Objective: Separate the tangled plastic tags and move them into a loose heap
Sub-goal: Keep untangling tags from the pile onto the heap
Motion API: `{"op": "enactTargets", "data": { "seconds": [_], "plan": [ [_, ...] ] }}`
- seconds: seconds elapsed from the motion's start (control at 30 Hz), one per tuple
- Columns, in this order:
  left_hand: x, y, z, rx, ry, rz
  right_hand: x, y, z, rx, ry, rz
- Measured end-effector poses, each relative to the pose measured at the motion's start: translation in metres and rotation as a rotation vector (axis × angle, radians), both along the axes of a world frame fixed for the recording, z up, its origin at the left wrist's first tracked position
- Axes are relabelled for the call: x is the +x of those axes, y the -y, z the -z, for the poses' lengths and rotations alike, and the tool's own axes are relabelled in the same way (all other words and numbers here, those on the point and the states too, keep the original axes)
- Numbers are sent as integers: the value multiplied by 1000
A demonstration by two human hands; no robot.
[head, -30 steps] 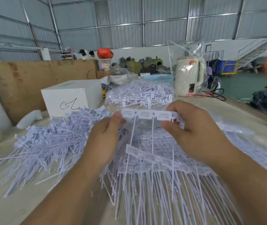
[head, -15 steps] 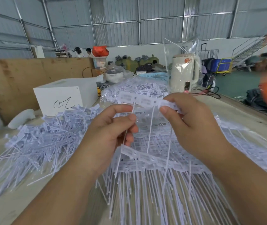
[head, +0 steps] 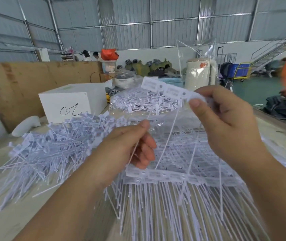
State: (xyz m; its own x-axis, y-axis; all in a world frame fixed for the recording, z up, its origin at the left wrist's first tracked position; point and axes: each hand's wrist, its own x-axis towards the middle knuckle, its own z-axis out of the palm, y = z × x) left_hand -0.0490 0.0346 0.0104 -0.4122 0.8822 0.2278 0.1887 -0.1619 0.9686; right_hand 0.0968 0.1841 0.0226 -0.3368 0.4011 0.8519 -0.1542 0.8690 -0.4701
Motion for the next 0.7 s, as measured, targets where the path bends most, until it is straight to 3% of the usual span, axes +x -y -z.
{"op": "enactTargets", "data": {
  "seconds": [0.1, 0.2, 0.27, 0.33, 0.5, 0.6, 0.7],
  "plan": [
    [-4, 2, -2, -106, 6, 141, 0, 0, 1, -3, -5, 5],
    [-5, 3, 5, -199, -220, 153, 2, -3, -1, -55, -122, 29],
    [-5, 1, 10, -178, -270, 99, 3, -5, -3, -100, -119, -1],
    [-8, 1, 8, -130, -182, 120, 3, -6, -3, -144, -29, -96],
    [-28, 13, -6, 88, 323, 298, 6, -10, -4, -170, 236, -277],
    [-33, 13, -5, 123, 330, 223, 7, -12, -3, -138, 362, -295],
    [-36, 13, -4, 72, 314, 323, 9, -14, -1, -120, 401, -265]
  ]
}}
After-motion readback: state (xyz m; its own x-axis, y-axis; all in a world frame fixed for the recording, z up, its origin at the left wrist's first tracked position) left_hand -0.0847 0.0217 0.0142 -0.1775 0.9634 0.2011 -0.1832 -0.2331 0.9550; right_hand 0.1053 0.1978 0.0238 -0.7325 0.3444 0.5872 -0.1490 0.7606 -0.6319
